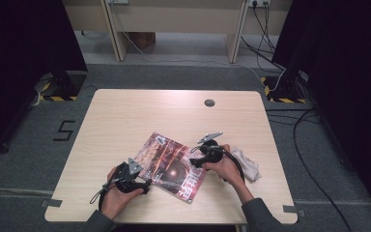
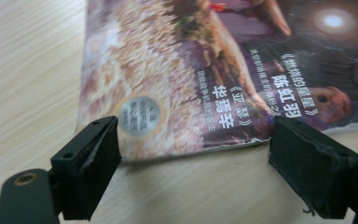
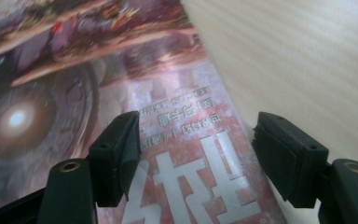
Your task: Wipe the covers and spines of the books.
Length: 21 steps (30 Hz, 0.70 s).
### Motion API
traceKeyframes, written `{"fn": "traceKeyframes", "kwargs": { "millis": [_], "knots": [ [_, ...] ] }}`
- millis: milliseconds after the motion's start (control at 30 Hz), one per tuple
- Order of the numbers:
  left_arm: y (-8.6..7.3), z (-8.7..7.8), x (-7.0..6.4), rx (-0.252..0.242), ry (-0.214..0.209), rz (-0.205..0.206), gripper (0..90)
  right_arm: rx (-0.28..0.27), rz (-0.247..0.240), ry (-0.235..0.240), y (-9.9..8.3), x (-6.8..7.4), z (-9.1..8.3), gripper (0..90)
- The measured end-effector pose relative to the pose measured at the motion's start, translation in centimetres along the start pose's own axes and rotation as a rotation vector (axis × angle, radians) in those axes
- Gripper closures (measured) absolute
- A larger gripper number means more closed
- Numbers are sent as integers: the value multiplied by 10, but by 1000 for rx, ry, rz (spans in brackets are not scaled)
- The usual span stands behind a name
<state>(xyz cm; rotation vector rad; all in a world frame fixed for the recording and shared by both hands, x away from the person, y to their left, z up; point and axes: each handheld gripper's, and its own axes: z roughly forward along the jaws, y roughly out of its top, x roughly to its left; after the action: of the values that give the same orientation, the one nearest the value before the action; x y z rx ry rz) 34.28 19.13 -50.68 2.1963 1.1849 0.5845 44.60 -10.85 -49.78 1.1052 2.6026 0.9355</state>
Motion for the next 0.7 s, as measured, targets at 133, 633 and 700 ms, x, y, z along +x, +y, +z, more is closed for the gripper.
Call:
{"fn": "traceKeyframes", "kwargs": {
  "millis": [133,633,700],
  "knots": [
    [2,3,5,-9,27,-13,175,12,0,-16,-15,10,-12,330],
    [10,14,14,-41,4,-80,233,-2,-15,4,-58,36,-43,379],
    [8,10,12,-44,-38,-99,228,-37,22,9,-58,32,-44,362]
  ]
}}
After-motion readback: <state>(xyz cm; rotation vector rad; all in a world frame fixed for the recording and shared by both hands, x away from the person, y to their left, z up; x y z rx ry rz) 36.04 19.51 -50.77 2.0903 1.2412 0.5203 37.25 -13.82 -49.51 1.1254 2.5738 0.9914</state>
